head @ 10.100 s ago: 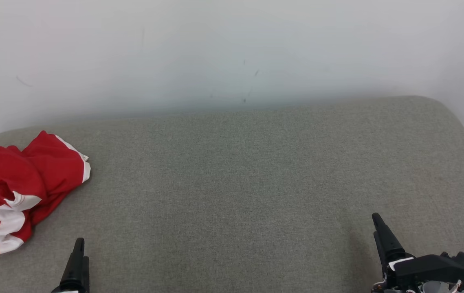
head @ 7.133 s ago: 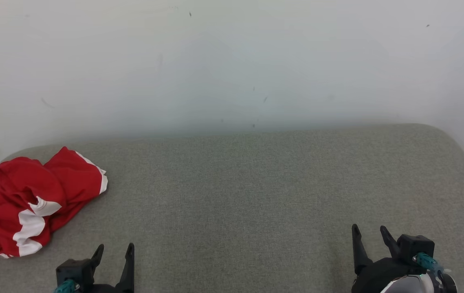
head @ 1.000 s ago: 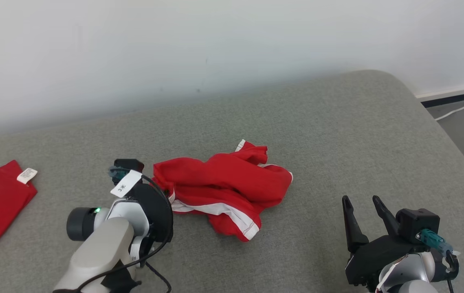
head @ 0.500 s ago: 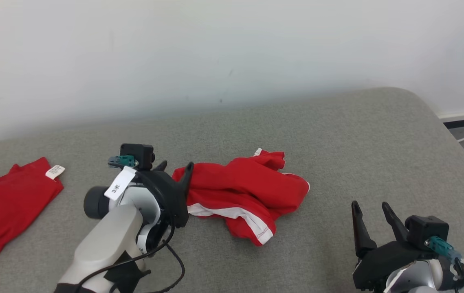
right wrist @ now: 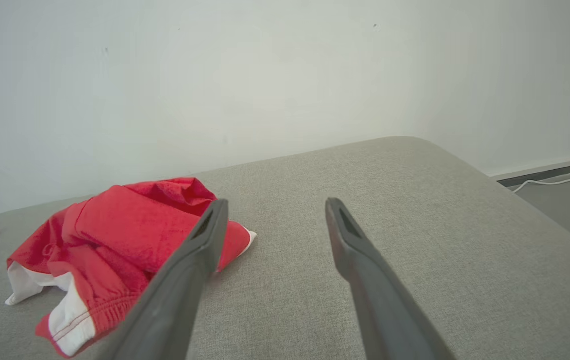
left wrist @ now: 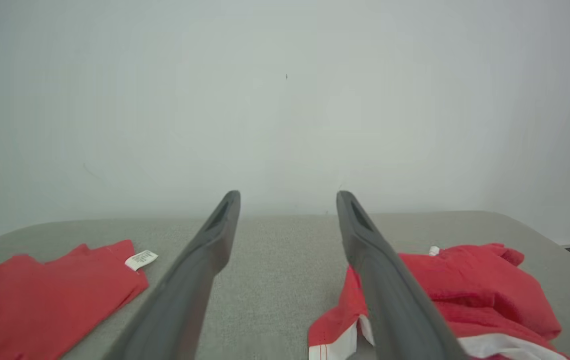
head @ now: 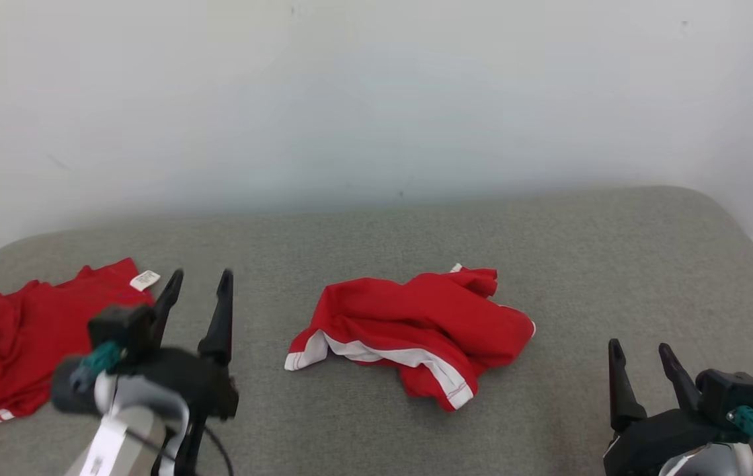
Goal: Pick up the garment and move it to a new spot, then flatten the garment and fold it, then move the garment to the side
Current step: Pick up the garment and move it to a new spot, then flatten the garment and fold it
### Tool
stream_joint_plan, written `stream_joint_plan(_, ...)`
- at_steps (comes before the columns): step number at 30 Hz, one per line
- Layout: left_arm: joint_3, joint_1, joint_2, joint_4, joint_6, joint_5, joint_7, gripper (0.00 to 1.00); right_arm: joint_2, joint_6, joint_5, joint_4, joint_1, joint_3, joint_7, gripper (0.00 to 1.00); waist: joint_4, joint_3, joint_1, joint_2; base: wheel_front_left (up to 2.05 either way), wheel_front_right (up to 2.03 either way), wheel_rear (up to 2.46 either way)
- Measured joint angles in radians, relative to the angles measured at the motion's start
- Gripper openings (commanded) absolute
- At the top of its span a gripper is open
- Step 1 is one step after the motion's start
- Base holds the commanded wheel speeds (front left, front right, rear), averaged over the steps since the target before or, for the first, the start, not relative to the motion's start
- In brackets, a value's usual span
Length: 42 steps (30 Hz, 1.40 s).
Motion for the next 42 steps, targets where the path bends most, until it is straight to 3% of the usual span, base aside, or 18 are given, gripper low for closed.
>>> stream_joint_plan(7, 0.086, 0.262, 0.065, -0.185, 0.0, 0.016, -0.002, 1.0, -0.021, 0.014, -0.004, -0.029, 0.016, 0.011, -0.028, 1.0, 0.041, -0.019, 0.0, 0.0, 0.0, 0.0, 0.0)
stream_joint_plan(15, 0.18, 0.465, 0.059, -0.242, 0.0, 0.074, -0.002, 1.0, -0.048, 0.049, -0.005, -0.017, 0.017, 0.013, -0.045, 1.0, 0.052, -0.007, 0.0001, 0.0, 0.0, 0.0, 0.0)
stream_joint_plan(42, 0.311, 0.586, 0.021, -0.41, 0.0, 0.165, 0.087, 1.0, -0.035, 0.059, 0.021, 0.061, 0.034, 0.014, -0.034, 1.0, 0.019, 0.035, 0.0001, 0.0, 0.0, 0.0, 0.0)
